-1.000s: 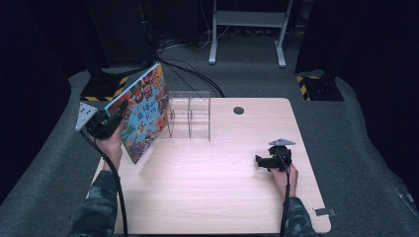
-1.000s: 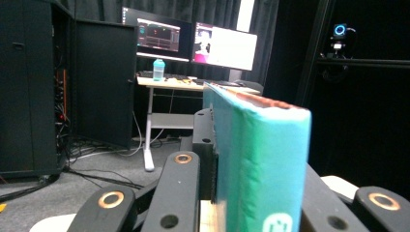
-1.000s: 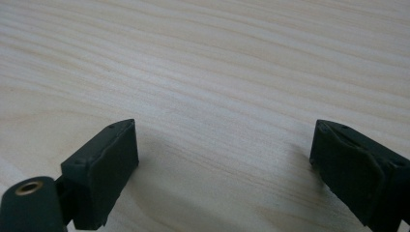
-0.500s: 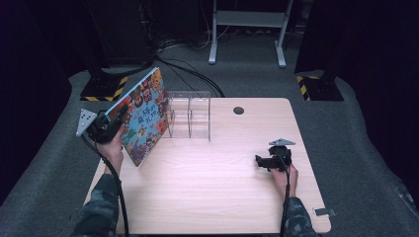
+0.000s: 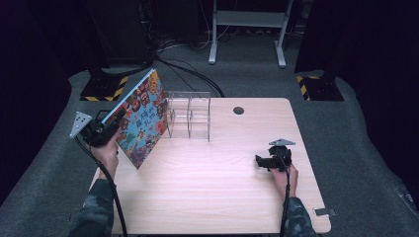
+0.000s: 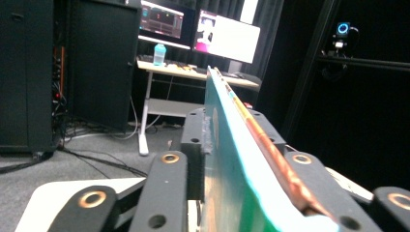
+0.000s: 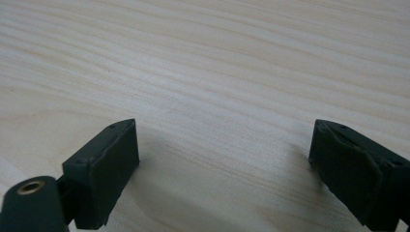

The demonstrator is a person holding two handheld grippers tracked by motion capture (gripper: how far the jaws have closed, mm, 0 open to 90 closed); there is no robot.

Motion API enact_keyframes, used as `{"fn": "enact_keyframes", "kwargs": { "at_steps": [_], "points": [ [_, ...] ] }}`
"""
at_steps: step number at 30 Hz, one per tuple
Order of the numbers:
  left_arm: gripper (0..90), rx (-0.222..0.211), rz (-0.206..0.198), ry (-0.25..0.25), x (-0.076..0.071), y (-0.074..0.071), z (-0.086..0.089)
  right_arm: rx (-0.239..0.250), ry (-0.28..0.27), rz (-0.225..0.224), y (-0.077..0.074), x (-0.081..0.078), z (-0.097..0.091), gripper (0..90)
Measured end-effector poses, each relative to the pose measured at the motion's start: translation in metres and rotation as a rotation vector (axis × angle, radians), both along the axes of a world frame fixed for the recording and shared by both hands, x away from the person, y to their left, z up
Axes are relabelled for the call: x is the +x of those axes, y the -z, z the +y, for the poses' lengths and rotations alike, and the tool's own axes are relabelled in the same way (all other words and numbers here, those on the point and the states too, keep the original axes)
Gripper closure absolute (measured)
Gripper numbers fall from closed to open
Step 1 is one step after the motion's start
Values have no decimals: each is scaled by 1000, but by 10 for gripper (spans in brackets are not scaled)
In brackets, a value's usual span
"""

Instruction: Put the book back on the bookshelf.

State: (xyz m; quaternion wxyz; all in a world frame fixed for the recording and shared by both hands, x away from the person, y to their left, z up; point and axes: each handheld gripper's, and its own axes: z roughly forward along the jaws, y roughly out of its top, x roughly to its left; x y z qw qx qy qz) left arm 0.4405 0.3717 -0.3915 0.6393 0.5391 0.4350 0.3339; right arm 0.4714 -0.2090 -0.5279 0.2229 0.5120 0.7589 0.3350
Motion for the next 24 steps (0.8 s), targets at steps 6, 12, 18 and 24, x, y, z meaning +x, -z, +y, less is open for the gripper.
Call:
{"fn": "enact_keyframes", "kwargs": {
  "at_steps": [6,12,18,24],
  "points": [
    [465,2,58,-8,-7,-7,5,2,3,2,0,0,0,101],
    [315,77,113,-9,-23,-10,10,0,0,0,0,0,0,101],
    [151,178,170,9,-38,-8,7,2,4,3,0,0,0,101],
    [70,252,248,40,-51,3,5,1,5,3,0,0,1,101]
  ]
}}
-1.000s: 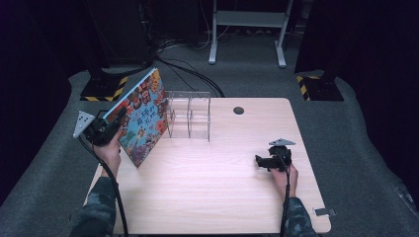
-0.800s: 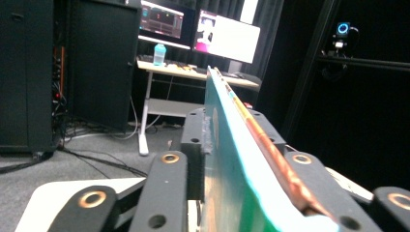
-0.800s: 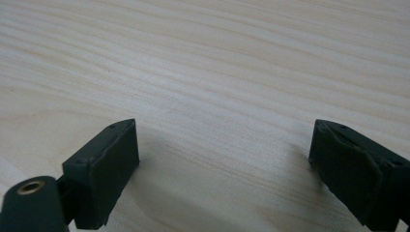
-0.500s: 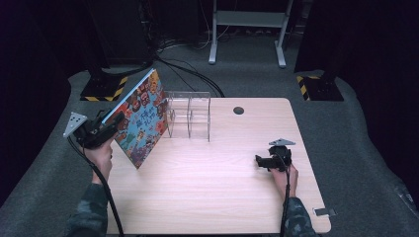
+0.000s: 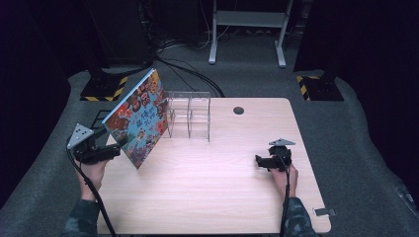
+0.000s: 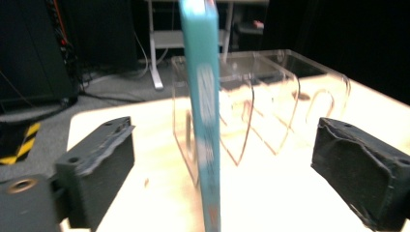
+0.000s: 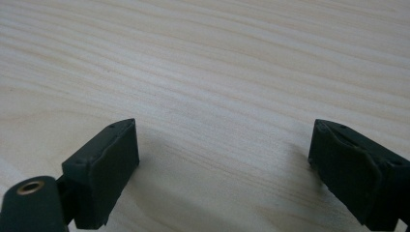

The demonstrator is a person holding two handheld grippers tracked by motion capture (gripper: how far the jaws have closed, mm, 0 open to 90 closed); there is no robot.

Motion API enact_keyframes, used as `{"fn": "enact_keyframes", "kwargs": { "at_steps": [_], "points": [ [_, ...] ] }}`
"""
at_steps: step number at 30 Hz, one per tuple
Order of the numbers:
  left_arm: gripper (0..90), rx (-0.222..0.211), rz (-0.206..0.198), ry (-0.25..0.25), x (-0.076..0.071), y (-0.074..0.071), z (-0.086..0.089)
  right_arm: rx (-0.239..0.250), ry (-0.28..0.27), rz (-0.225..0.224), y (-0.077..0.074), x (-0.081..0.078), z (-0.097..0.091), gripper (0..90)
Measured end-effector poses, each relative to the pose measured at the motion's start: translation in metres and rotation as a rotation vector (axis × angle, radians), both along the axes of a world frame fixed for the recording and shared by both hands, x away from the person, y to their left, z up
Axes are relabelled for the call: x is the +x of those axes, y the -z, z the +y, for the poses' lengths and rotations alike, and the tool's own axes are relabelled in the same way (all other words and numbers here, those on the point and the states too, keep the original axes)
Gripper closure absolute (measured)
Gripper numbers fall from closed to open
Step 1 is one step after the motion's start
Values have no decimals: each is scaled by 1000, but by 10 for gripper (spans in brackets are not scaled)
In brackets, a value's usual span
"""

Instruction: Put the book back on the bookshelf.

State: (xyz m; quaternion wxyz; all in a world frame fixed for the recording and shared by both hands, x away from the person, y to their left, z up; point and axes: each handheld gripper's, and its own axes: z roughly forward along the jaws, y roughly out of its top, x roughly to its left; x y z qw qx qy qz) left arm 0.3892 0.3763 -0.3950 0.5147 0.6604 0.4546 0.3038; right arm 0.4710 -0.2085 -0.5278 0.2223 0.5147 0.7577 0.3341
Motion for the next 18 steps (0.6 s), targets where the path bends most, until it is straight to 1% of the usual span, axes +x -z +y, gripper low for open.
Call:
{"fn": "enact_keyframes", "kwargs": {
  "at_steps": [2,5,8,9,13,15,16,18],
  "points": [
    [58,20,19,0,-4,7,-1,-3,-3,-3,0,0,0,102],
    [43,63,52,6,-11,18,-2,-3,-3,-1,0,0,0,102],
    [26,84,83,4,-16,30,-3,-3,-3,-3,0,0,0,102],
    [21,90,91,3,-17,35,-3,-4,-3,-1,0,0,0,102],
    [5,113,139,-6,-23,54,-3,-2,-3,-4,0,0,0,102],
    [2,133,168,-5,-26,65,-4,-1,-1,-11,1,0,0,102],
    [2,145,180,-4,-27,71,-5,0,-5,-5,0,0,0,103],
    [1,169,216,1,-28,82,-7,0,-4,-6,0,0,0,103]
  ]
}}
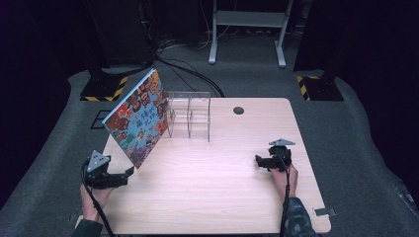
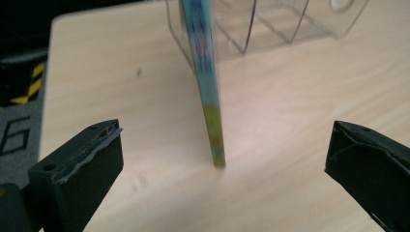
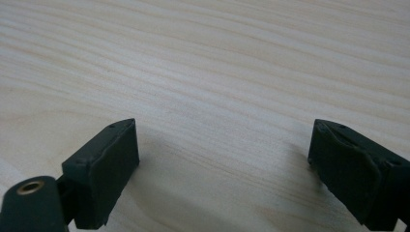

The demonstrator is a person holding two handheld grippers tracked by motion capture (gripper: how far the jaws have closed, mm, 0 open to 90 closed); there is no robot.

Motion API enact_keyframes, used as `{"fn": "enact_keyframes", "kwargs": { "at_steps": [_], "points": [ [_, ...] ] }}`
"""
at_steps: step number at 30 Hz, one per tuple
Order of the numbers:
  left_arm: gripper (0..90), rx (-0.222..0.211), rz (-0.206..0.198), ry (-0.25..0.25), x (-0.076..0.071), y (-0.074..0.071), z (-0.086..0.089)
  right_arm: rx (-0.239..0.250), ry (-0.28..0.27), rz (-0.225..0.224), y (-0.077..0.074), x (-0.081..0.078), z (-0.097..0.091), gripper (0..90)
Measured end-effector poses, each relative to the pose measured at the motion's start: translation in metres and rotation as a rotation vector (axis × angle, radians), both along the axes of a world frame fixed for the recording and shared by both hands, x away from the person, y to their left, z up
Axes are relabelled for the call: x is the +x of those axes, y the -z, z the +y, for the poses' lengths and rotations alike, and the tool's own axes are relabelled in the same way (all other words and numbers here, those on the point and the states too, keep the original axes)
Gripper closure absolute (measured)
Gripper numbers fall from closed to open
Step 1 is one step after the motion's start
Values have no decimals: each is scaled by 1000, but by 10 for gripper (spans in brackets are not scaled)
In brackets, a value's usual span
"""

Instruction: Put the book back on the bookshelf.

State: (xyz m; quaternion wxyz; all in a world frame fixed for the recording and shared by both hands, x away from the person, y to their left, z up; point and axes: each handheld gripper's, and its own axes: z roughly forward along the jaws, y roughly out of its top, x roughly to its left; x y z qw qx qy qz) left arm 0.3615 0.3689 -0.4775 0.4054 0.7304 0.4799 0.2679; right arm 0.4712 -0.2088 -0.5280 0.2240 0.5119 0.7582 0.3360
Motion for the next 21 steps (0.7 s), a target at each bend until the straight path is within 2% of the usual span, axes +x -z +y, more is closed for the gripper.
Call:
{"fn": "enact_keyframes", "kwargs": {
  "at_steps": [5,7,8,14,16,17,20,21],
  "points": [
    [0,86,94,2,1,27,-6,0,0,0,0,0,0,103],
    [0,101,112,4,2,36,-7,0,0,0,0,0,0,103],
    [0,102,137,6,3,43,-8,0,1,0,0,0,0,103],
    [0,98,169,4,5,55,-10,-1,1,-1,0,0,0,104],
    [0,110,168,0,4,54,-10,0,1,-1,0,0,0,105],
    [0,106,151,-5,4,55,-11,-1,1,-1,0,0,0,105],
    [0,102,160,-4,4,55,-11,-1,1,-1,0,0,0,105],
    [0,103,175,5,4,54,-10,-3,1,3,0,0,0,106]
  ]
}}
